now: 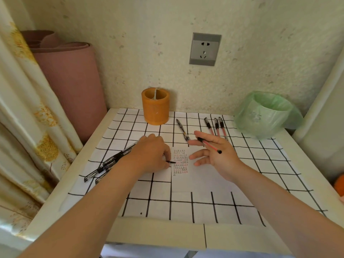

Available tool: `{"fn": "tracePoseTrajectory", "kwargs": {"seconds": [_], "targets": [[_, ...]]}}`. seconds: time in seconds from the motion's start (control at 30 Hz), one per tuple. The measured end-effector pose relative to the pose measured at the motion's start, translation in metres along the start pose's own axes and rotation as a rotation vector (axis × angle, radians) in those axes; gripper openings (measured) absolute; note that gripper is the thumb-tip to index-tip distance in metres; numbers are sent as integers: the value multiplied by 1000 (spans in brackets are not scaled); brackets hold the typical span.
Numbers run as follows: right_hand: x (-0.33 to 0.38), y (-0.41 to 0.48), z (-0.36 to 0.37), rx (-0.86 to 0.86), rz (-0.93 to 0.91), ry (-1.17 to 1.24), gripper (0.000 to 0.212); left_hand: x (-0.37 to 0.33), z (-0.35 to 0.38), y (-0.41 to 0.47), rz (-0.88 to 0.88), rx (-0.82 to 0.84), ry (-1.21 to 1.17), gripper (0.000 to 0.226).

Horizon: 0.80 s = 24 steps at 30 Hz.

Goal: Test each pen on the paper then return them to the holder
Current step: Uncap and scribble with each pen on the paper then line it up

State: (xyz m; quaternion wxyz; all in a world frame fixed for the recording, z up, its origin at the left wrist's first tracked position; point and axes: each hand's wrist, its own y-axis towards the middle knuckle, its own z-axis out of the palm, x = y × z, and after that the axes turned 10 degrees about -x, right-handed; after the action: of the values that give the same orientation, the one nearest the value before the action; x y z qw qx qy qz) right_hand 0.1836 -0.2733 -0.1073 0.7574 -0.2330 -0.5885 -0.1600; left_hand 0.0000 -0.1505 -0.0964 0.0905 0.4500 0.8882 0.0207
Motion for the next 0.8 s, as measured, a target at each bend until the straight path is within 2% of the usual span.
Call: {"fn": "tracePoseTrajectory", "kwargs": {"seconds": [0.13,0.2,0.33,0.5,0.8], "targets": [[6,-2,1,5,125,60,35,-1,2,4,-5,-14,3,19],[7,-1,2,7,95,-25,35,1,0,4,-30,-29,-46,20],[6,1,1,4,-161,-470,26,7,-5,3,-127,-54,-266,17],[-3,0,1,-50,-383,-959,18,6,-7,3,-138,-71,-321,20],[-7,-2,4,-32,-442,-939,20,4,-4,5,-78,-46,-308,15]]}}
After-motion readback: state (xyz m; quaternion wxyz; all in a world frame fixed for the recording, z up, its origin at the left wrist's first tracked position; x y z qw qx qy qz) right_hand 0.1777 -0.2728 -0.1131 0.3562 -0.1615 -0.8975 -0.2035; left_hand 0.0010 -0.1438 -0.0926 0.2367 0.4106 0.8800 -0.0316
